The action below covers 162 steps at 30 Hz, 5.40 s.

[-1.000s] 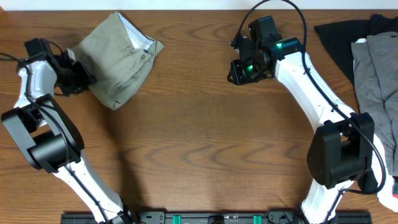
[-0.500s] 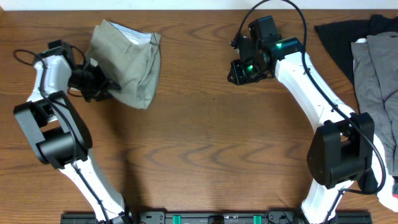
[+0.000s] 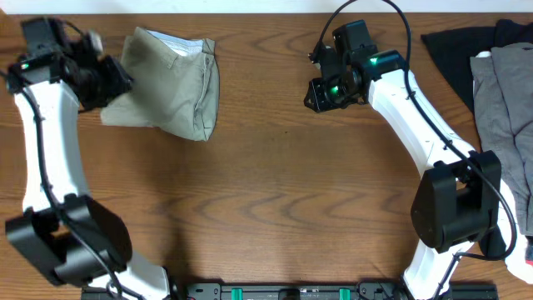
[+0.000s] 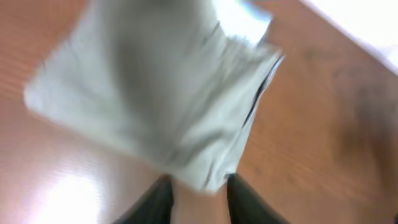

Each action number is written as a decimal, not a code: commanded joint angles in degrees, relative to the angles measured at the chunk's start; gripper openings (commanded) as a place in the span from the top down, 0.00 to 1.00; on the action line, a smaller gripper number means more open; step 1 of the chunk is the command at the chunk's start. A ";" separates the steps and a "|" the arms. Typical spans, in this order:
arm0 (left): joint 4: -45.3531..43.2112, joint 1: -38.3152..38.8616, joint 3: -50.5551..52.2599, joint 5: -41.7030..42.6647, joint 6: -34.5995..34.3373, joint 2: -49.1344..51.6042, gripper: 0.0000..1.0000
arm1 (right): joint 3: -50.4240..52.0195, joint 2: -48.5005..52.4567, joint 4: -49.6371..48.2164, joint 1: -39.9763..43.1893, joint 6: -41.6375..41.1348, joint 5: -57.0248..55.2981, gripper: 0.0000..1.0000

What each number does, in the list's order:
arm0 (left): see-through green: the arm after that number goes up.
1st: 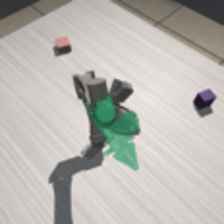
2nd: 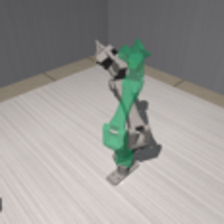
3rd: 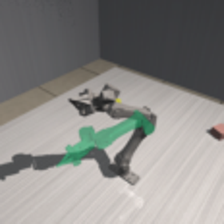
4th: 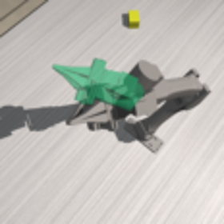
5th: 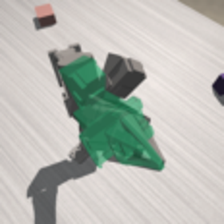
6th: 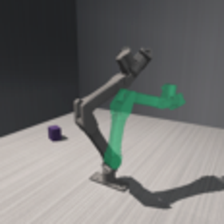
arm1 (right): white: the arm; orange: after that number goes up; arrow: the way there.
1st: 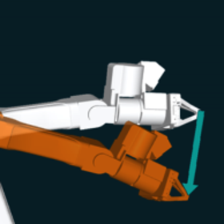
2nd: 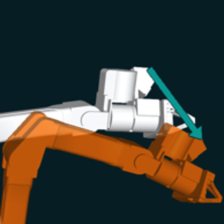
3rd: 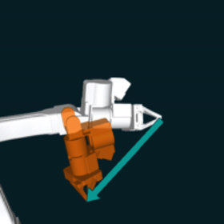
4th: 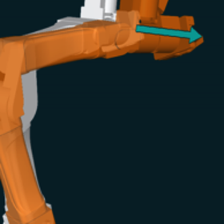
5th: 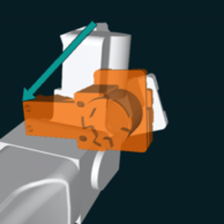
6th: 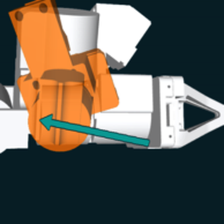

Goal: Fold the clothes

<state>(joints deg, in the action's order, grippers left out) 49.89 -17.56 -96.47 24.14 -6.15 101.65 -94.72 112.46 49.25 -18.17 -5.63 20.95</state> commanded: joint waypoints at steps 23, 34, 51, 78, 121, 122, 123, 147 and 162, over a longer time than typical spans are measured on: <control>-17.68 3.32 0.70 -21.38 9.14 32.00 0.94 | -0.15 0.15 2.19 0.11 -0.15 0.11 0.79; -18.25 1.22 0.13 -15.28 0.94 32.57 0.94 | -0.15 0.15 2.67 0.11 -0.13 0.26 0.79; -10.75 3.19 -0.20 -12.46 0.09 10.80 0.37 | -0.15 -2.43 2.82 8.02 -0.09 0.17 0.64; 13.57 7.04 6.82 -19.12 7.85 -42.10 0.02 | -0.13 -43.36 9.88 19.61 7.02 -13.73 0.01; 13.00 7.04 7.26 -15.65 7.82 -40.98 0.02 | 45.07 -86.60 -4.74 18.80 9.77 -15.96 0.01; 13.00 7.04 7.26 -15.65 7.82 -40.98 0.02 | 47.28 -88.43 -5.66 18.80 9.20 -16.00 0.01; 13.00 7.04 7.26 -15.65 7.82 -40.98 0.02 | 49.70 -90.66 -6.75 18.80 8.76 -15.98 0.01; 13.00 7.04 7.26 -15.65 7.82 -40.98 0.02 | 85.02 -112.19 -30.88 14.78 2.64 -12.72 0.01; 13.00 7.04 7.26 -15.65 7.82 -40.98 0.02 | 91.58 -112.15 -39.23 14.78 2.67 -10.84 0.01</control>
<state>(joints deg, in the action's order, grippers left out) 62.85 -10.70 -89.32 7.77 1.72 60.66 -3.51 0.69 10.11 -2.90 -2.39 9.45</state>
